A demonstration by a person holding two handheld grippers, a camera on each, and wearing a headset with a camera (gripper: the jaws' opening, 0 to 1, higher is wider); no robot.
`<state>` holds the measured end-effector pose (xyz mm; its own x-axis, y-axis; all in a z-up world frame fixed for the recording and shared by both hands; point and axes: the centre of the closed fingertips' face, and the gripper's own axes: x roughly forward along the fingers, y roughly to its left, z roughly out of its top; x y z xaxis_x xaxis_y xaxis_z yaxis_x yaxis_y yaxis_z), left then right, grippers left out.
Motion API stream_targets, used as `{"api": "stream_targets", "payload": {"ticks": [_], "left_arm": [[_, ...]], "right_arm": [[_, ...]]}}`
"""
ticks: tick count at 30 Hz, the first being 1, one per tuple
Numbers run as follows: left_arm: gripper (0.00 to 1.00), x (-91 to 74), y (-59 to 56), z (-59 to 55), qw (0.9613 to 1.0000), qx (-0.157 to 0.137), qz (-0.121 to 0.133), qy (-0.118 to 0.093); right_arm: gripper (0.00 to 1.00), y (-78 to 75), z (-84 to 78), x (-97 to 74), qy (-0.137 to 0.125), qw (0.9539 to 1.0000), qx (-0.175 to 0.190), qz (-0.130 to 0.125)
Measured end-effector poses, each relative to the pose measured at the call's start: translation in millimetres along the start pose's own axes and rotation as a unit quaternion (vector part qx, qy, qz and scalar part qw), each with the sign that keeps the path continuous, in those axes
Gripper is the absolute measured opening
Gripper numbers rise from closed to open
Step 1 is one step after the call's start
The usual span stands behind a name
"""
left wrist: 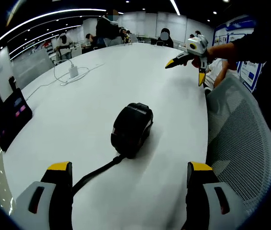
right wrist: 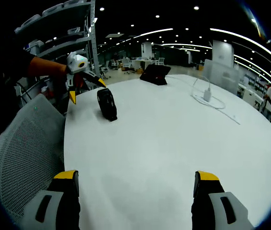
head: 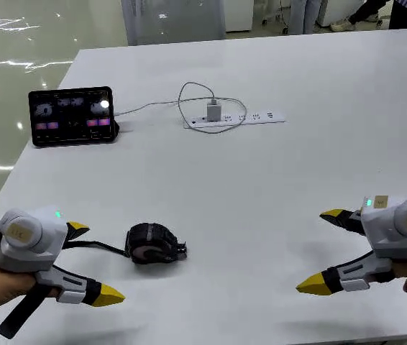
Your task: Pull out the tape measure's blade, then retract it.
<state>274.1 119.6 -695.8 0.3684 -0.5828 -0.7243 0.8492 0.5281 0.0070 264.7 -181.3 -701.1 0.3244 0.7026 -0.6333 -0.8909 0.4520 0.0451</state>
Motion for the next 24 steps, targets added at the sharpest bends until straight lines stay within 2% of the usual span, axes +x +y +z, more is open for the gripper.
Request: {"api": "stream_targets", "payload": {"ticks": [4,8,13,15,19,24], "left_arm": [[0.99,7.2,-1.1,16.0,0.9989,0.045,-0.012,-0.003],[0.98,15.1,-0.3,18.1,0.9963,0.079,-0.023,0.024],[0.96,21.4,1.7,23.5,0.9957,0.083,-0.032,0.025],[0.94,24.3,-1.6,24.8,0.995,0.087,-0.039,0.03],[0.89,33.9,-10.1,28.0,0.9921,0.102,-0.059,0.043],[0.84,50.7,-7.3,32.9,0.992,0.103,-0.057,0.045]], "right_arm": [[0.99,4.0,12.1,12.1,-0.002,0.9998,-0.015,0.011],[0.99,3.0,18.6,23.8,0.005,0.9992,-0.033,0.021],[0.99,7.6,30.9,38.5,0.003,0.9987,-0.042,0.03],[0.99,10.4,34.4,44.6,0.005,0.9986,-0.037,0.038],[0.99,14.7,41.5,58.3,0.013,0.9973,-0.051,0.05],[0.99,15.7,49.5,77.3,0.016,0.9972,-0.042,0.06]]}}
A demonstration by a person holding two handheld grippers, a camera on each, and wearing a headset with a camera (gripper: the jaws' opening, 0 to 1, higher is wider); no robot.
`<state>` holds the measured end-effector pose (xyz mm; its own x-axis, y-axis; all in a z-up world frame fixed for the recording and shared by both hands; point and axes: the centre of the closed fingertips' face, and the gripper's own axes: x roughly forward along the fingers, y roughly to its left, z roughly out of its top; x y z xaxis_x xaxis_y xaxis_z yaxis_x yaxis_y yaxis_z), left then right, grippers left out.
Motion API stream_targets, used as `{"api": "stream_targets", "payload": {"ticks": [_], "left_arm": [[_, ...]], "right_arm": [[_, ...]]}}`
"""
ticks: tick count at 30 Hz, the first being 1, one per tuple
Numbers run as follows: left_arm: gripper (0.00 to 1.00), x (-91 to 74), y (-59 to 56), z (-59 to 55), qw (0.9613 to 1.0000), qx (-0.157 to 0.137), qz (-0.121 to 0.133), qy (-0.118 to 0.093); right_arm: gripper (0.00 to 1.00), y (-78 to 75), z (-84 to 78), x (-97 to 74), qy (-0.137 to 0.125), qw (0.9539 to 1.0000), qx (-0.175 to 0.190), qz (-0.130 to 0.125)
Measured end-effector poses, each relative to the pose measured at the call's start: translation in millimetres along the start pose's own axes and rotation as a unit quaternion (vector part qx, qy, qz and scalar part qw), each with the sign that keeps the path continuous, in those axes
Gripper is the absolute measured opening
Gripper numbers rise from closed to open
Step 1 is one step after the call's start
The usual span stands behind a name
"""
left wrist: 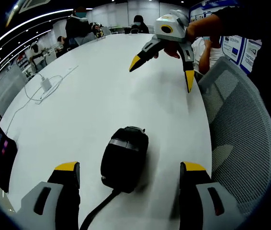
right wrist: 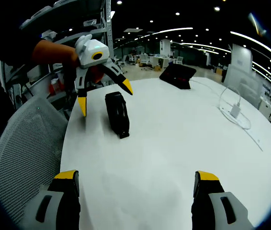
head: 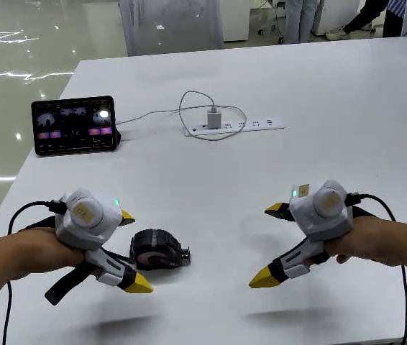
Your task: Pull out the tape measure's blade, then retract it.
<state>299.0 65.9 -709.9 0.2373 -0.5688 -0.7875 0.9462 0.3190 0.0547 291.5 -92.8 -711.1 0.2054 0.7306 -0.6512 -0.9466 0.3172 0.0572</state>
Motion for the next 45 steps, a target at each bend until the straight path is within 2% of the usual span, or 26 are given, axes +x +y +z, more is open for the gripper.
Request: {"api": "stream_targets", "payload": {"ticks": [1,2,5,7,9,12,18,20,24,26,27,28,29,30,32,34,36,40,42,45], "left_arm": [[0.81,1.7,1.9,1.5,1.0,0.007,0.004,0.0],[0.79,3.7,5.3,1.0,0.9993,0.034,0.012,0.013],[0.78,9.2,6.3,0.4,0.997,0.064,0.017,0.04],[0.74,13.1,0.9,4.0,0.9961,0.078,0.004,0.041],[0.72,16.3,-2.7,3.6,0.9958,0.078,-0.007,0.046],[0.68,19.9,-5.9,3.2,0.9944,0.087,-0.018,0.057],[0.58,26.7,-6.2,-0.3,0.9937,0.084,-0.032,0.065],[0.53,27.8,-7.8,0.7,0.994,0.076,-0.04,0.067],[0.49,29.5,-4.7,5.4,0.9941,0.08,-0.032,0.067],[0.45,30.0,-2.3,9.8,0.9932,0.095,-0.026,0.063],[0.4,30.1,-1.0,9.3,0.9922,0.099,-0.025,0.072],[0.36,29.8,4.3,9.1,0.9911,0.106,-0.013,0.079],[0.36,32.2,0.3,9.8,0.9918,0.099,-0.024,0.077],[0.36,32.4,-0.5,8.6,0.9913,0.101,-0.027,0.081],[0.35,31.9,-1.1,7.9,0.9904,0.105,-0.031,0.084],[0.35,32.1,-2.1,7.3,0.9891,0.111,-0.036,0.089],[0.35,32.8,-2.6,6.8,0.9882,0.114,-0.039,0.095],[0.35,32.3,-2.3,6.3,0.9889,0.105,-0.041,0.096],[0.35,32.4,-2.6,6.4,0.9891,0.104,-0.04,0.097],[0.35,33.5,-2.6,6.1,0.9888,0.104,-0.037,0.101]], "right_arm": [[0.99,0.3,1.6,2.7,0.001,1.0,0.001,0.001],[0.99,1.1,4.6,6.2,0.0,1.0,0.002,0.002],[0.99,2.2,12.0,13.3,-0.004,1.0,0.008,0.003],[0.99,7.1,22.3,18.1,-0.017,0.9988,0.044,0.014],[0.99,9.6,28.4,20.4,-0.018,0.9992,0.031,0.018],[0.99,14.9,32.8,27.8,-0.004,0.9997,0.001,0.025],[0.99,23.6,34.3,43.6,0.012,0.9989,-0.023,0.04],[0.99,20.3,38.0,47.0,0.01,0.9991,-0.018,0.037],[0.99,17.0,47.2,52.3,0.006,0.9993,-0.016,0.035],[0.99,15.4,49.9,54.8,0.01,0.999,-0.025,0.035],[0.99,15.0,52.5,55.6,0.008,0.999,-0.027,0.035],[0.99,15.2,54.1,56.6,0.006,0.9989,-0.028,0.036],[0.99,15.6,54.8,57.9,0.007,0.9988,-0.03,0.037],[0.98,16.7,54.8,59.4,0.01,0.9984,-0.04,0.04],[0.88,17.8,52.2,61.8,0.021,0.9971,-0.061,0.041],[0.89,19.7,51.8,65.5,0.022,0.997,-0.061,0.043],[0.85,21.9,51.0,69.4,0.025,0.9963,-0.067,0.048],[0.7,31.5,43.9,78.6,0.042,0.9933,-0.082,0.07],[0.62,32.2,41.1,83.7,0.052,0.9907,-0.106,0.068],[0.54,34.4,41.0,90.1,0.057,0.9899,-0.109,0.071]]}}
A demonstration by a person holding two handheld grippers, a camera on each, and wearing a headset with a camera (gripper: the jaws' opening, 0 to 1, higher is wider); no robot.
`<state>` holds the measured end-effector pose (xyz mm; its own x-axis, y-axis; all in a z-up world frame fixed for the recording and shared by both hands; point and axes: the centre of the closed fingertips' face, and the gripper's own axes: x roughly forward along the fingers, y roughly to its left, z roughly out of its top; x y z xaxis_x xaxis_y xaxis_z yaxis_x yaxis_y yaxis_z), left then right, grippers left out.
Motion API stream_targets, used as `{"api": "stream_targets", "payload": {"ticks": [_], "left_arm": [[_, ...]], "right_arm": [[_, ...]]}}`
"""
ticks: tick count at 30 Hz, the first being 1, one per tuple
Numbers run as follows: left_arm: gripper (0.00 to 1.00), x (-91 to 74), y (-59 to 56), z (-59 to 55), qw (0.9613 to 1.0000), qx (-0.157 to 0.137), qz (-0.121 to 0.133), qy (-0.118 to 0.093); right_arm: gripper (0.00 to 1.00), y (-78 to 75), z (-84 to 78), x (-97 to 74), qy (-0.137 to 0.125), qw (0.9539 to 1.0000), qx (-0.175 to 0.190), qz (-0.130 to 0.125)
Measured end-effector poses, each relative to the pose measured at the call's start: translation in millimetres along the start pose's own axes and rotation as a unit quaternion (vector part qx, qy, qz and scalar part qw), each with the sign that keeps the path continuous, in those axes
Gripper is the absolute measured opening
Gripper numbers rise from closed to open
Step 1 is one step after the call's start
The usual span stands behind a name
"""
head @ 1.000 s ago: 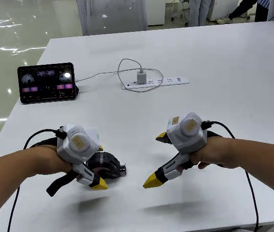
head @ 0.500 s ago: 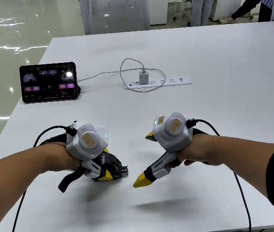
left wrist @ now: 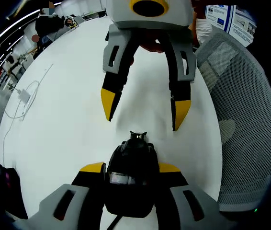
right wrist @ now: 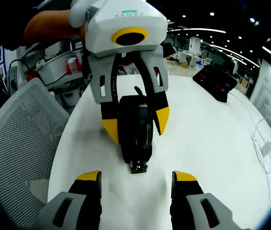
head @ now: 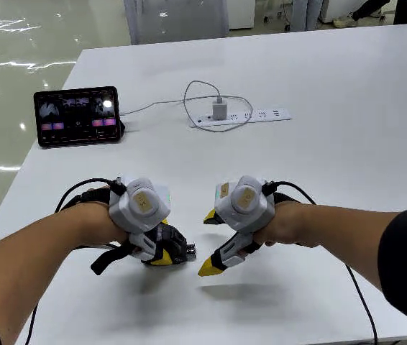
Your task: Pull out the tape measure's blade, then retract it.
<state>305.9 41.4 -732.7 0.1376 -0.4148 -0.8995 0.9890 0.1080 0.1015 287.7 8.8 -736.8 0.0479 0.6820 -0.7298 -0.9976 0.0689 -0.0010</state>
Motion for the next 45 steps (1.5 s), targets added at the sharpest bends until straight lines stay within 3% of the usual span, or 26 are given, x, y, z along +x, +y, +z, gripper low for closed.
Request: {"api": "stream_targets", "payload": {"ticks": [7,21,26,45], "left_arm": [[0.35,-0.3,0.4,-1.2,1.0,-0.002,0.001,0.003],[0.35,-0.2,1.8,-1.4,0.9999,-0.009,0.007,-0.003],[0.35,-0.1,2.1,-0.8,0.9999,-0.01,0.011,-0.008],[0.35,-2.4,2.5,-0.9,0.9996,-0.014,0.015,-0.019]], "right_arm": [[0.37,-2.8,2.3,9.8,0.006,1.0,-0.005,0.004],[0.13,-5.2,3.2,23.2,0.016,0.9992,-0.036,0.003],[0.12,-4.9,1.8,25.5,0.035,0.9982,-0.049,0.008],[0.1,-6.4,-3.2,20.9,0.03,0.9983,-0.046,0.019]]}}
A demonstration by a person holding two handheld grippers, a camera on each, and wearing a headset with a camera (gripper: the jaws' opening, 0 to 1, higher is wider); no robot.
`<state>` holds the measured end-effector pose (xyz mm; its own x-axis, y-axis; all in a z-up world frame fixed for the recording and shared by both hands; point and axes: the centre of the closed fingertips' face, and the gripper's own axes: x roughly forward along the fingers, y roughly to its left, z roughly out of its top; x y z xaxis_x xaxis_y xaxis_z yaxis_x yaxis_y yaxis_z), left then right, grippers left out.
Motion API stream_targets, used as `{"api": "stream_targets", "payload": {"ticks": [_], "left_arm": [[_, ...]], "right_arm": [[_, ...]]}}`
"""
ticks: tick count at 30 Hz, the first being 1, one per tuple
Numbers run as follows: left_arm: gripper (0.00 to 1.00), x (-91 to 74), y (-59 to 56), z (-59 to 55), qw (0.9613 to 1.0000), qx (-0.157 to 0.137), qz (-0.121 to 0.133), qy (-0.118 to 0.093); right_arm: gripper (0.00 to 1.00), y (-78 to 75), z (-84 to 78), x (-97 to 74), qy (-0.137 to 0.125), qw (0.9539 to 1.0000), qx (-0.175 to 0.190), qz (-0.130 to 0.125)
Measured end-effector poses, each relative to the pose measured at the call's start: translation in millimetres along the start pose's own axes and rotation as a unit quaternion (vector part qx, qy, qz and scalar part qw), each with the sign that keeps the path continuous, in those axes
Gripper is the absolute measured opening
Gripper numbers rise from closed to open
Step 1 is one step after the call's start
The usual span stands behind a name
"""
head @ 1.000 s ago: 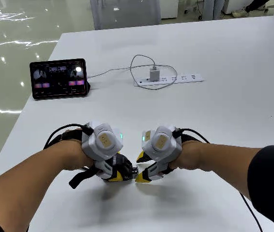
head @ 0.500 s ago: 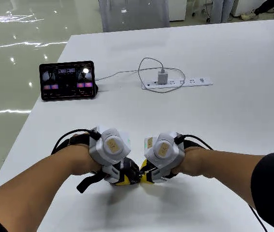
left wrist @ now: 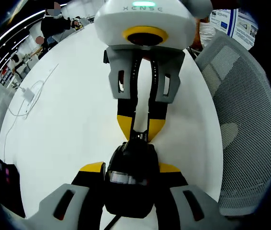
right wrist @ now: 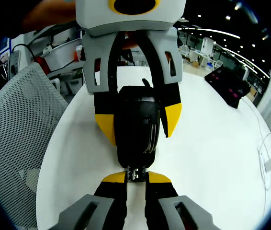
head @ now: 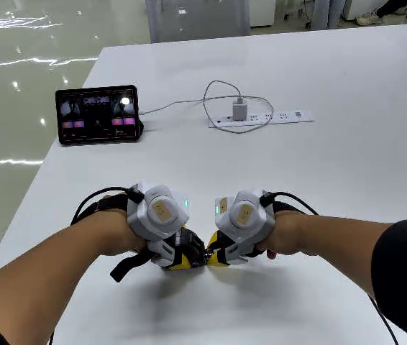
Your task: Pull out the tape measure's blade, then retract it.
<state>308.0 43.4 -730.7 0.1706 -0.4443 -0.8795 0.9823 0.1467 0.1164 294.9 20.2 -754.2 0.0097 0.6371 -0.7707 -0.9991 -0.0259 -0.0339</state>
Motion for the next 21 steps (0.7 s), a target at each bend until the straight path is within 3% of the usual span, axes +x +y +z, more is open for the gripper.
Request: {"api": "stream_targets", "payload": {"ticks": [10,21], "left_arm": [[0.35,0.1,0.7,0.3,1.0,-0.006,0.002,-0.002],[0.35,0.3,0.8,0.2,0.9999,-0.01,0.003,-0.004]], "right_arm": [[0.1,-1.2,-18.2,-12.9,0.012,0.9999,0.01,0.003],[0.1,-1.1,-27.6,-20.4,0.02,0.9996,0.018,0.003]]}}
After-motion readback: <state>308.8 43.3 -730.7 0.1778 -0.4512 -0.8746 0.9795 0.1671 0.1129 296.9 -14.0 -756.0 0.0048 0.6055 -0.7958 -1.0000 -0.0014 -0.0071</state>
